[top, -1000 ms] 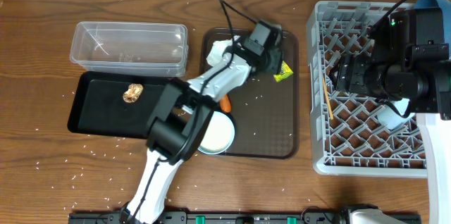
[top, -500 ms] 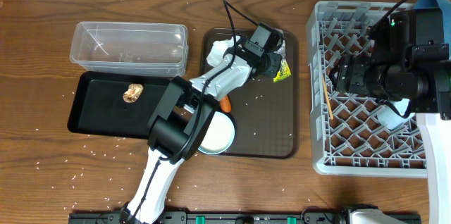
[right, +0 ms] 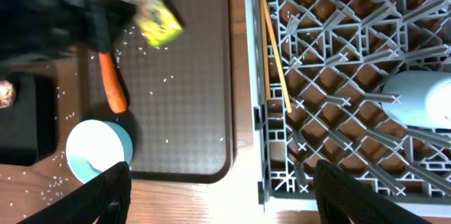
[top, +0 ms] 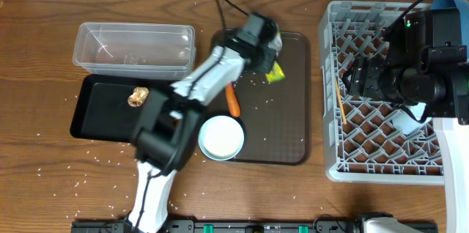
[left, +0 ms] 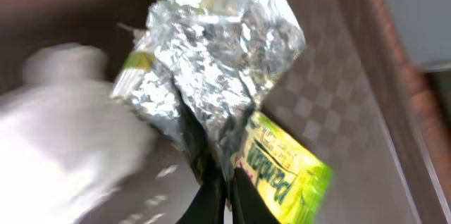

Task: Sort waste into correct bins and load items into the dishwasher rack
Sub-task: 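Carry the wrapper left and drop it into the clear plastic bin, then grasp the white tissue with the left gripper and drop it in the bin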

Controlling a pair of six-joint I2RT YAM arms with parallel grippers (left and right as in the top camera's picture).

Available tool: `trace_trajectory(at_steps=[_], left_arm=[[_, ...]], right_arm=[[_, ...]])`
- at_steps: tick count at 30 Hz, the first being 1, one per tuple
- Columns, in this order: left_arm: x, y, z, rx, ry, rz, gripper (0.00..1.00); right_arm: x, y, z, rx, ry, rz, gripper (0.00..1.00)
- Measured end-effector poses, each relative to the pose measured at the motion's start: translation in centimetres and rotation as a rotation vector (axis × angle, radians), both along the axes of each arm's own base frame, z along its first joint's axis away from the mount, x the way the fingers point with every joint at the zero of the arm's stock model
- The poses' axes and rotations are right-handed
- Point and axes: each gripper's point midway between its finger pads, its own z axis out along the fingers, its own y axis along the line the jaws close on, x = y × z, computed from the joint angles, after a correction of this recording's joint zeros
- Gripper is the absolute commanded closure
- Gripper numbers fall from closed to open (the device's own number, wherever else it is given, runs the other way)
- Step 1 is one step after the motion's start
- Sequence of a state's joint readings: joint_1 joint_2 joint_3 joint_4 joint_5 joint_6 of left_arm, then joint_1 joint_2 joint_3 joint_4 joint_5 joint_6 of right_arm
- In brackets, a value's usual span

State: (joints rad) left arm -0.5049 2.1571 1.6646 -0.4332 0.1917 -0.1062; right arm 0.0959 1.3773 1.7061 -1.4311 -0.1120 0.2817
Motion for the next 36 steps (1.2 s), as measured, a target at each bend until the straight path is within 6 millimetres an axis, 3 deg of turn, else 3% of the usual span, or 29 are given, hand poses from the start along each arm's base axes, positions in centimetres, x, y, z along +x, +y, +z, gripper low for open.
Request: trace_trajectory(at_steps=[5, 9, 16, 18, 20, 21, 23, 31, 36], left_arm=[[0.5, 5.5, 5.9, 0.056, -0.062, 0.115, 0.94], [1.8, 11.5, 8.8, 0.112, -0.104, 0.31, 0.94], [4.0, 25.4, 8.5, 0.077, -0.06, 0.857, 0.94], [4.3, 28.3, 8.2, 0.035, -0.049, 0.978, 0.94], [4.9, 29.8, 7.9, -0.01, -0.05, 1.041, 0.93], [5.1, 30.2, 7.7, -0.029, -0.044, 1.059, 0.91], [5.1, 30.4, 7.3, -0.042, -0.029, 1.066, 0.75], [2.8, 27.9, 6.6, -0.006, 0.07, 0.986, 0.72], [0.7, 24.5, 9.3, 0.039, 0.052, 0.831, 0.66]], right_arm=[[0.0, 0.0, 0.0, 0.0, 0.0, 0.0, 0.23], [0.1, 0.0, 0.1, 0.001, -0.006, 0.0, 0.23], [0.3, 0.0, 0.1, 0.001, -0.012, 0.0, 0.23], [0.3, 0.0, 0.1, 0.001, -0.012, 0.0, 0.22], [0.3, 0.0, 0.1, 0.001, -0.012, 0.0, 0.22], [0.3, 0.0, 0.1, 0.001, -0.012, 0.0, 0.22], [0.3, 0.0, 0.1, 0.001, -0.012, 0.0, 0.22], [0.3, 0.0, 0.2, 0.001, -0.014, 0.0, 0.21], [0.5, 0.0, 0.3, 0.002, -0.023, 0.0, 0.2]])
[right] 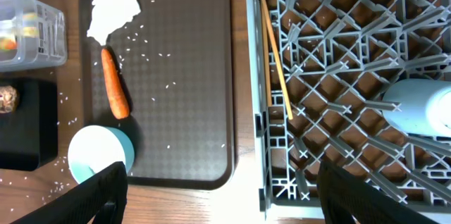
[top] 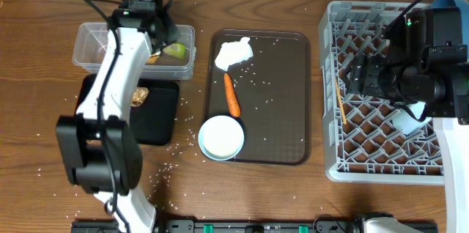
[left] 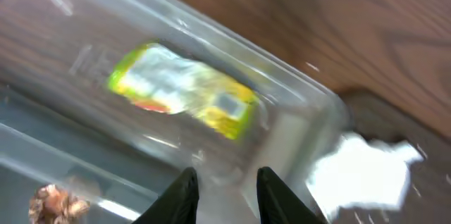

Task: Sort waste into correct bins and load items into the dishwasher rack
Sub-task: 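Grasp the white tissue with the left gripper and drop it in the bin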

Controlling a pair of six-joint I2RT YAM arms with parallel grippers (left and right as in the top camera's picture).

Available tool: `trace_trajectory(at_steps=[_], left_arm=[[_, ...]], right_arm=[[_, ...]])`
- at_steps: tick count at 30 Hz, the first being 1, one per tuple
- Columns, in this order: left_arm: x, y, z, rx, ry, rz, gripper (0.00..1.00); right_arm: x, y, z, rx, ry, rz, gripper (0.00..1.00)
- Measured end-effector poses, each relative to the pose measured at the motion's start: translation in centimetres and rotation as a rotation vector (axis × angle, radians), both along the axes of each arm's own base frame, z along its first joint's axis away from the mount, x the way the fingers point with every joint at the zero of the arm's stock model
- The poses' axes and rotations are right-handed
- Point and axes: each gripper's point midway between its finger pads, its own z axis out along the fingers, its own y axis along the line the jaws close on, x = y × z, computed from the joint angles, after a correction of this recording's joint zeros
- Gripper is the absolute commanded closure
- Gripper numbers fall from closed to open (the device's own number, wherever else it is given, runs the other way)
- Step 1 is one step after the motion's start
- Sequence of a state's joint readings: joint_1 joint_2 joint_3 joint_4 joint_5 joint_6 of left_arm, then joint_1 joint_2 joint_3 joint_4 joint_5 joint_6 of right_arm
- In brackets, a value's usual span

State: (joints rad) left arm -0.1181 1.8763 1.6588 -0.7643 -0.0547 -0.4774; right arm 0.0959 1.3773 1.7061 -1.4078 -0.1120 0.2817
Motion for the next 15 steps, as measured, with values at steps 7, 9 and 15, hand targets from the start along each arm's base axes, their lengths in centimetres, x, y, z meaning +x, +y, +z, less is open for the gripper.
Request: trace_trajectory(at_steps=[7, 9, 15], left_arm=[[-1.6, -10.1, 0.9, 0.13, -0.034, -0.455, 0.51], [-1.7, -13.1, -0.7, 0.174, -0.027, -0.587, 0.51], [-0.5, -16.8, -7.5, 0.24, 0.018, -0.776, 0.51]], right_arm=[[0.0, 0.0, 0.0, 0.0, -0.002, 0.0, 0.2], [0.0, 0.0, 0.0, 0.0, -0.001, 0.0, 0.2], [-0.1, 0.0, -0.1, -0.001, 0.007, 0.0, 0.2]])
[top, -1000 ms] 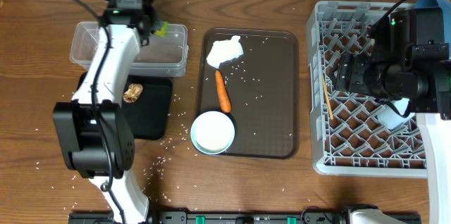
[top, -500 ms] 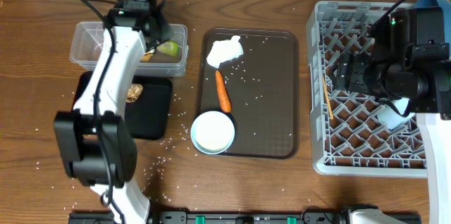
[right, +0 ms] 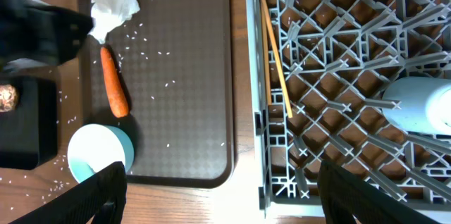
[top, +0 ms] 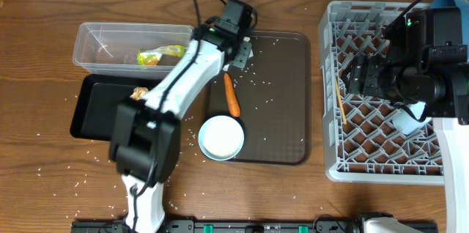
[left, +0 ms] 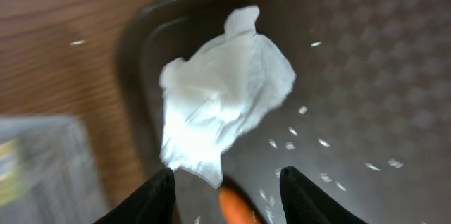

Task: Sort waste into correct bins and load items into the dishwasher rack
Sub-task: 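Grasp the white tissue with the left gripper and drop it in the bin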

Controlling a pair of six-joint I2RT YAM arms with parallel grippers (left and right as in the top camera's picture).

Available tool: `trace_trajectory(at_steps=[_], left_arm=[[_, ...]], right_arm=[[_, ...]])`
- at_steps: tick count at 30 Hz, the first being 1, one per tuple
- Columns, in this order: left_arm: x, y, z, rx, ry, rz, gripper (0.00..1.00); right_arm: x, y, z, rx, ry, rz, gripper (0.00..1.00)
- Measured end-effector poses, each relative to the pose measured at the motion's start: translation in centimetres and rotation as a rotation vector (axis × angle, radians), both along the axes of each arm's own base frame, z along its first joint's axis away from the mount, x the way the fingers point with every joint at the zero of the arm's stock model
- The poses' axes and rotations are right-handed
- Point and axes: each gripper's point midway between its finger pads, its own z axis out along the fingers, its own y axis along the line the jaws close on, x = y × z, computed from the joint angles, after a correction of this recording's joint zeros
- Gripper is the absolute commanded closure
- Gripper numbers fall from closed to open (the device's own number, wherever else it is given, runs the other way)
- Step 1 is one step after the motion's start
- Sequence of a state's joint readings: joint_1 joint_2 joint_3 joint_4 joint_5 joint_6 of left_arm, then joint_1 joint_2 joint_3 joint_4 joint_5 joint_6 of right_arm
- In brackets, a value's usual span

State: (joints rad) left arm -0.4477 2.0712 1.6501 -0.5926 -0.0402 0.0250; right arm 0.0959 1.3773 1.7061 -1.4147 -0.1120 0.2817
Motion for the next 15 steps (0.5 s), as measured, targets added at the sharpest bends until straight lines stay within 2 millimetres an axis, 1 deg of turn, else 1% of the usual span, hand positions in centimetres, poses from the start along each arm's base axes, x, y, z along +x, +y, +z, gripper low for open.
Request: trace_trajectory(at_steps=[2, 5, 7, 9, 11, 15], left_arm=[[0.5, -0.3, -1.6, 0.001, 0.007, -0.031, 0.51], [1.8, -0.9, -3.1, -0.006, -0.021, -0.075, 0.51], [2.2, -1.1, -3.7, -0.007, -0.03, -0.089, 0.51], [3.0, -1.6, -4.0, -0.015, -0.062, -0.102, 0.51], [3.4, -1.8, -4.6, -0.016, -0.069, -0.108, 0.51], [3.4, -1.9, -6.3, -0.013, -0.052, -0.117, 0.51]], right_arm=[[0.0, 0.0, 0.0, 0.0, 0.0, 0.0, 0.2], [0.0, 0.0, 0.0, 0.0, 0.0, 0.0, 0.19], [0.0, 0.0, 0.0, 0.0, 0.001, 0.0, 0.19], [0.0, 0.0, 0.0, 0.0, 0.002, 0.0, 0.2], [0.0, 0.0, 0.0, 0.0, 0.002, 0.0, 0.19], [-0.2, 0.0, -0.1, -0.001, 0.008, 0.0, 0.2]])
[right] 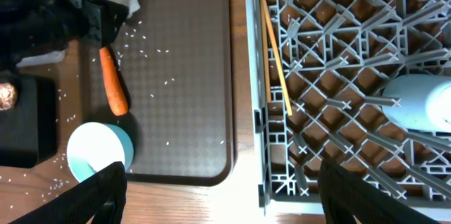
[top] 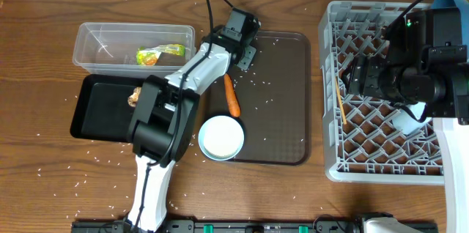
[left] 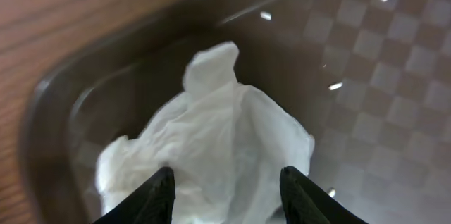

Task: Sort waste into correct bins and load items into the dishwasher rack
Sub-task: 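Grasp the white tissue with the left gripper and drop it in the bin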

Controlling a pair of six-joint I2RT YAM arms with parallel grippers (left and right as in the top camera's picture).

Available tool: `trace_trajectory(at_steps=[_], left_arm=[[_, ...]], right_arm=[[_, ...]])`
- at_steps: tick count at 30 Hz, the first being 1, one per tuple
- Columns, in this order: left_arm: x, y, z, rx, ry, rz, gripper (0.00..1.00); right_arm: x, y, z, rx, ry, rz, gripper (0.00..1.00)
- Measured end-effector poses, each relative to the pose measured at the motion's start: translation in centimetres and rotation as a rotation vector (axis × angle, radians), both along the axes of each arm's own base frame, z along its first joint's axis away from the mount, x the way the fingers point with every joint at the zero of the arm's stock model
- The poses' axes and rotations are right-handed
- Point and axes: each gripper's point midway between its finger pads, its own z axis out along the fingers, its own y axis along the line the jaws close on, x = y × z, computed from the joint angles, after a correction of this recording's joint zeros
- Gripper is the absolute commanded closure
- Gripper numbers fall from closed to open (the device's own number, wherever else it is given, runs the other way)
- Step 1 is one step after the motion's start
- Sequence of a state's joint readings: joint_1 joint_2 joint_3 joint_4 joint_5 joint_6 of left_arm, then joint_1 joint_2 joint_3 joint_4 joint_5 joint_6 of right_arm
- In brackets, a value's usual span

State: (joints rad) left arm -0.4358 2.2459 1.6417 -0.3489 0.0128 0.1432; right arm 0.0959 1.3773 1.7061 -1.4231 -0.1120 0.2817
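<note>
A crumpled white napkin (left: 211, 146) lies in the far left corner of the brown tray (top: 278, 116). My left gripper (left: 225, 182) hangs open close above it, one finger on each side. An orange carrot (top: 232, 101) and a teal bowl (top: 221, 137) lie on the same tray. A yellow-green wrapper (top: 157, 53) rests in the clear bin (top: 110, 28). At the right, my right gripper (right: 225, 196) stands open and holds nothing over the left edge of the grey dishwasher rack (top: 388, 145), which holds chopsticks (right: 271, 55) and a pale cup (right: 423, 101).
A black tray (top: 102, 116) with a brown food scrap (top: 136, 97) sits in front of the clear bin. Rice grains are scattered over the brown tray and the wooden table. The left arm reaches from the table's front edge across the black tray.
My left gripper has come lower and closer to the napkin, still open, and the napkin now fills its view. The right arm, carrot and bowl are where they were.
My left gripper was shut on the foil wrapper above the brown tray. Then it stood open over the clear bin with the wrapper lying inside. After that it was above the napkin in the tray's corner, and now it is close over it.
</note>
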Motion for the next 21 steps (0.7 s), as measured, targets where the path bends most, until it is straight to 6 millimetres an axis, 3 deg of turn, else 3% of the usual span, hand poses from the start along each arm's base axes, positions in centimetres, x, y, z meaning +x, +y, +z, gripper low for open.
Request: trace_trajectory(at_steps=[2, 3, 5, 14, 17, 21], left_arm=[[0.0, 0.0, -0.7, 0.004, 0.006, -0.004, 0.51], [0.1, -0.1, -0.8, 0.001, 0.005, -0.005, 0.59], [0.3, -0.2, -0.7, -0.004, -0.004, -0.005, 0.94], [-1.0, 0.1, -0.3, 0.017, 0.038, -0.016, 0.94], [-1.9, 0.5, 2.4, 0.016, 0.037, -0.017, 0.94], [-2.4, 1.3, 9.6, -0.022, -0.047, -0.007, 0.94]], right_arm=[[0.0, 0.0, 0.0, 0.0, 0.002, 0.0, 0.19], [0.0, 0.0, 0.0, 0.0, 0.002, 0.0, 0.19], [0.0, 0.0, 0.0, 0.0, 0.002, 0.0, 0.19], [-0.1, 0.0, -0.1, -0.001, 0.005, 0.0, 0.19], [-0.1, 0.0, -0.1, -0.001, 0.005, 0.0, 0.19], [-0.1, 0.0, -0.1, -0.001, 0.006, 0.0, 0.19]])
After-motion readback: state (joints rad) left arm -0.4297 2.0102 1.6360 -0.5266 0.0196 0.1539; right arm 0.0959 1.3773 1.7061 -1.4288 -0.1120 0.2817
